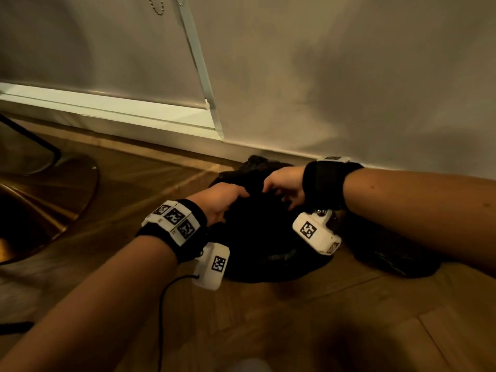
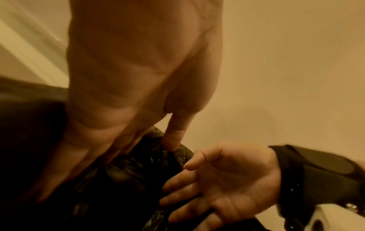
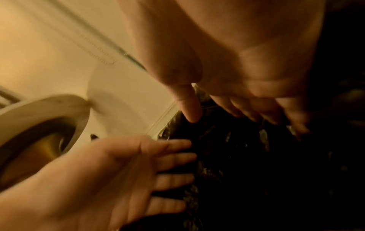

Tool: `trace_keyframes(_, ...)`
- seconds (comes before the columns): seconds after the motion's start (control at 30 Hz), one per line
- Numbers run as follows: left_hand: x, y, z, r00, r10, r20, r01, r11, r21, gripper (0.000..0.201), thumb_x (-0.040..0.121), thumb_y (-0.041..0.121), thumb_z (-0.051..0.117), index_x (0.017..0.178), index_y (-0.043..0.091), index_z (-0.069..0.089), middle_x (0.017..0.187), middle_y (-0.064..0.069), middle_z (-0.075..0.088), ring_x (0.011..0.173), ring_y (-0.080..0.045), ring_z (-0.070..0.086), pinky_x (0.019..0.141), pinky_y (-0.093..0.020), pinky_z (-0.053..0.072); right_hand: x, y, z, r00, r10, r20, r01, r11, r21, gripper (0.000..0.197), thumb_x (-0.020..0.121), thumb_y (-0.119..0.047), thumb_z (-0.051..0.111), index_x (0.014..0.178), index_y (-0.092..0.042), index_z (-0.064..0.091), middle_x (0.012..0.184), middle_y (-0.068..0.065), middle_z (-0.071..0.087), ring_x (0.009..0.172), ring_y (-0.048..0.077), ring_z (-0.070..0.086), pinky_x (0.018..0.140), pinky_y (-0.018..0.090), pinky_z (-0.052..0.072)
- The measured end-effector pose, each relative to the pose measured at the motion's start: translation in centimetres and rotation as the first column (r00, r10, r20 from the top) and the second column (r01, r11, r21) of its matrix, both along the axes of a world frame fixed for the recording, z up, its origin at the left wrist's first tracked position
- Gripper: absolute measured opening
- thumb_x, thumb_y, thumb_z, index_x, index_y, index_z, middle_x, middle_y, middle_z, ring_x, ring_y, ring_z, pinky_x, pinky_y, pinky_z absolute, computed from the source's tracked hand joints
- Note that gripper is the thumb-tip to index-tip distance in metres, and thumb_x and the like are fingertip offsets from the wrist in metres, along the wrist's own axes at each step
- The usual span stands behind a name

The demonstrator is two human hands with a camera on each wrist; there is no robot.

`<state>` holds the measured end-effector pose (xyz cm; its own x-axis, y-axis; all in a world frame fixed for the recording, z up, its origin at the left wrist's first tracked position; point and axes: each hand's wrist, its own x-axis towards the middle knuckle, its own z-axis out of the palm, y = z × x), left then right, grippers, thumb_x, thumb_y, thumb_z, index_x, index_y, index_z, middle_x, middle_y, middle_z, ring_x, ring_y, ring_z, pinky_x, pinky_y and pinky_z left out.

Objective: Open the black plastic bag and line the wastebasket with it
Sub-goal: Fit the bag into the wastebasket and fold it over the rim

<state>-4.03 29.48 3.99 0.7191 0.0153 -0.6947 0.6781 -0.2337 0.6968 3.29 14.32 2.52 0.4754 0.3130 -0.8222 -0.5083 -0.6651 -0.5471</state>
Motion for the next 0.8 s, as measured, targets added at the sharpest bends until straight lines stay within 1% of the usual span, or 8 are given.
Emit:
trace_keyframes(0.13,-1.0,-0.4,0.1,0.995,-0.102,-0.004,0.102,0.995,0.001,0.019,0.100,0.019,0.046,0.111,0.032,0.054,0.100,0.010,0.061,0.088,-0.008,0.058,0.081,-0.029,0.047,-0.6,-1.6,0.6,0.998,-0.032,-0.050,0.035,0.998,0.056,0.013,0.094,-0.023,0.045,0.083,-0.017,0.049,0.078,0.006,0.042,0.060,0.021,0.043,0.054,0.028,0.037)
trace_keyframes(0.23,-1.7,-0.4,0.5,0.963,-0.268,-0.030,0.270,0.959,0.089,0.047,0.099,0.029,0.050,0.145,0.029,0.038,0.128,0.009,0.055,0.118,-0.012,0.052,0.104,-0.034,0.038,-1.6,-2.2,0.2,0.993,0.042,-0.109,-0.035,0.997,0.071,0.015,0.094,-0.031,0.048,0.088,-0.018,0.050,0.079,0.004,0.040,0.064,0.019,0.041,0.056,0.030,0.036)
trace_keyframes(0.3,-1.6,0.2,0.9,0.949,-0.315,0.031,0.309,0.943,0.121,0.041,0.099,0.028,0.050,0.139,0.024,0.049,0.120,0.006,0.062,0.109,-0.013,0.059,0.099,-0.032,0.046,-1.4,-2.7,0.5,0.999,0.020,-0.038,-0.017,0.998,0.066,0.019,0.093,-0.037,0.052,0.093,-0.018,0.053,0.079,0.003,0.043,0.066,0.016,0.043,0.060,0.027,0.038)
trace_keyframes(0.4,-0.3,1.9,1.9,0.944,-0.164,0.287,0.130,0.982,0.134,0.021,0.097,0.016,0.054,0.115,0.020,0.063,0.101,0.000,0.069,0.090,-0.016,0.066,0.078,-0.027,0.054,0.4,-3.6,2.9,0.996,-0.076,0.051,0.062,0.969,0.241,0.026,0.097,-0.035,0.045,0.098,-0.015,0.062,0.089,0.004,0.063,0.081,0.016,0.059,0.077,0.027,0.047)
trace_keyframes(0.47,0.7,3.2,2.0,0.906,-0.147,0.397,0.041,0.964,0.263,0.026,0.093,0.017,0.061,0.118,0.022,0.061,0.106,0.000,0.065,0.094,-0.016,0.063,0.079,-0.029,0.053,1.5,-4.1,5.0,0.973,-0.165,0.159,0.113,0.948,0.296,0.026,0.097,-0.033,0.044,0.104,-0.018,0.063,0.101,0.007,0.067,0.085,0.016,0.062,0.076,0.026,0.049)
trace_keyframes(0.57,1.7,4.8,0.8,0.918,-0.280,0.282,0.146,0.898,0.416,0.054,0.091,0.026,0.066,0.141,0.026,0.046,0.136,-0.003,0.052,0.114,-0.019,0.056,0.094,-0.031,0.047,2.5,-4.7,5.3,0.887,-0.039,0.461,0.032,0.999,0.023,0.037,0.094,-0.041,0.051,0.127,-0.026,0.056,0.128,0.004,0.054,0.104,0.019,0.055,0.079,0.030,0.042)
trace_keyframes(0.67,1.0,5.6,-0.1,0.947,-0.239,0.213,0.153,0.924,0.352,0.068,0.092,0.030,0.063,0.151,0.025,0.030,0.146,-0.005,0.046,0.116,-0.019,0.054,0.089,-0.029,0.046,1.5,-6.3,3.6,0.883,0.172,0.436,-0.108,0.980,-0.169,0.069,0.090,-0.045,0.057,0.150,-0.027,0.027,0.154,0.003,0.030,0.139,0.027,0.032,0.103,0.037,0.031)
trace_keyframes(0.8,-2.9,7.6,-1.1,0.973,-0.134,0.190,0.074,0.953,0.295,0.060,0.086,0.032,0.071,0.138,0.023,0.043,0.124,0.000,0.062,0.096,-0.018,0.068,0.068,-0.034,0.056,-1.2,-9.1,1.3,0.862,0.201,0.465,-0.113,0.971,-0.210,0.065,0.086,-0.037,0.066,0.142,-0.016,0.041,0.139,0.009,0.051,0.122,0.027,0.054,0.086,0.030,0.048)
